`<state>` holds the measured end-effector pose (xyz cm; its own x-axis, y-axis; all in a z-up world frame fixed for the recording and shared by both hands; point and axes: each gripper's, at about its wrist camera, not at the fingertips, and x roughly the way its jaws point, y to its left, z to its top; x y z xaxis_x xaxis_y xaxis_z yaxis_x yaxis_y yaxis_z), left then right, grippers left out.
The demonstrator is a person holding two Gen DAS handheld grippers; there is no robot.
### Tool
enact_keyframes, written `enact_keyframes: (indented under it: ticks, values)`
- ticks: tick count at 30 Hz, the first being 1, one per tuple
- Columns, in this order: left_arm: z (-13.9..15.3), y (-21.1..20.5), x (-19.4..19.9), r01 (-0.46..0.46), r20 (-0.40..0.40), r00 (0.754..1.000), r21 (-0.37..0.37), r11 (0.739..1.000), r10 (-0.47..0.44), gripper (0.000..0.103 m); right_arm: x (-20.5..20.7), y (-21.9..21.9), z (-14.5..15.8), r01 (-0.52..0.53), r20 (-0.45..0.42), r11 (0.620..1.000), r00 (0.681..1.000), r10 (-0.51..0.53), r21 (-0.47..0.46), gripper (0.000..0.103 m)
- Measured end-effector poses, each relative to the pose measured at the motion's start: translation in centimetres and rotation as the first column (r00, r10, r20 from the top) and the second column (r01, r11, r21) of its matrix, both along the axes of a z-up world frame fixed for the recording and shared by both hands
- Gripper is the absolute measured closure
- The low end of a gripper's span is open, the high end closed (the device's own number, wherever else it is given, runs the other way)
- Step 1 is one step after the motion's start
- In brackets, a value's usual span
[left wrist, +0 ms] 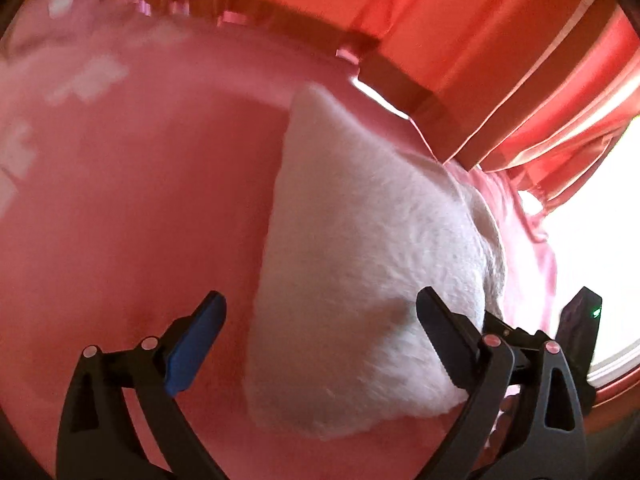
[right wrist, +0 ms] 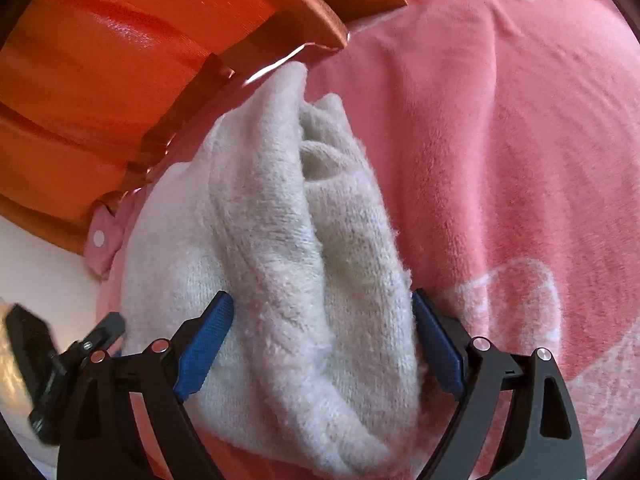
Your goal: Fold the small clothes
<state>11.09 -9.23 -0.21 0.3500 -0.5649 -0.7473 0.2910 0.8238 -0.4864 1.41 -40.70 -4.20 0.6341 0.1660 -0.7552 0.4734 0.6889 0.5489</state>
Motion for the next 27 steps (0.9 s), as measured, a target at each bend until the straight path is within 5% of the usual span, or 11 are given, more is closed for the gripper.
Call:
enact_keyframes:
  ticks: [6,8,9,12,17,22,24,27]
  values:
    - [-3.1,-1.5,1.1,0.078,-0.113,0.989,-0.167,0.983,-0.097,0.007,0.9,-0.4,-0.2,-0.021,0.029,0.999,0.999,0.02,0.026,0.013]
    - [-2.6,-2.5,0.8,0.11,-0.071,0.99,-0.13,0.985,-0.12,0.016,1.3,-0.1,0.1,-0.058,0.064,0.998,0.996,0.056,0.037,0.039]
    - [-2.1,-2.8,0.7,0.129,-0.049,0.99,-0.112,0.985,-0.135,0.029,1.3,0.0,0.6,-0.064,0.075,0.997,0.995,0.062,0.03,0.057]
    - [0.6,-2.7,0.5,0.18,0.029,0.984,-0.121,0.976,-0.178,0.049,0.9,1.0,3.4,-0.062,0.122,0.997,0.99,0.068,-0.051,0.072]
    - [8.3,-0.8,1.1,0.237,0.194,0.959,-0.158,0.959,-0.205,0.052,1.1,3.9,12.2,-0.081,0.291,0.979,0.948,0.133,-0.185,0.075]
    - [15.5,3.0,1.8,0.268,0.378,0.908,-0.189,0.945,-0.182,0.052,2.7,7.5,20.9,-0.092,0.465,0.952,0.856,0.226,-0.292,0.076]
    - [17.0,5.0,2.2,0.252,0.441,0.886,-0.198,0.947,-0.144,0.051,3.9,8.4,21.7,-0.107,0.492,0.948,0.834,0.249,-0.299,0.076]
    - [15.5,7.0,4.2,0.193,0.414,0.906,-0.21,0.959,-0.092,0.046,7.7,9.2,18.0,-0.164,0.474,0.96,0.843,0.255,-0.225,0.075]
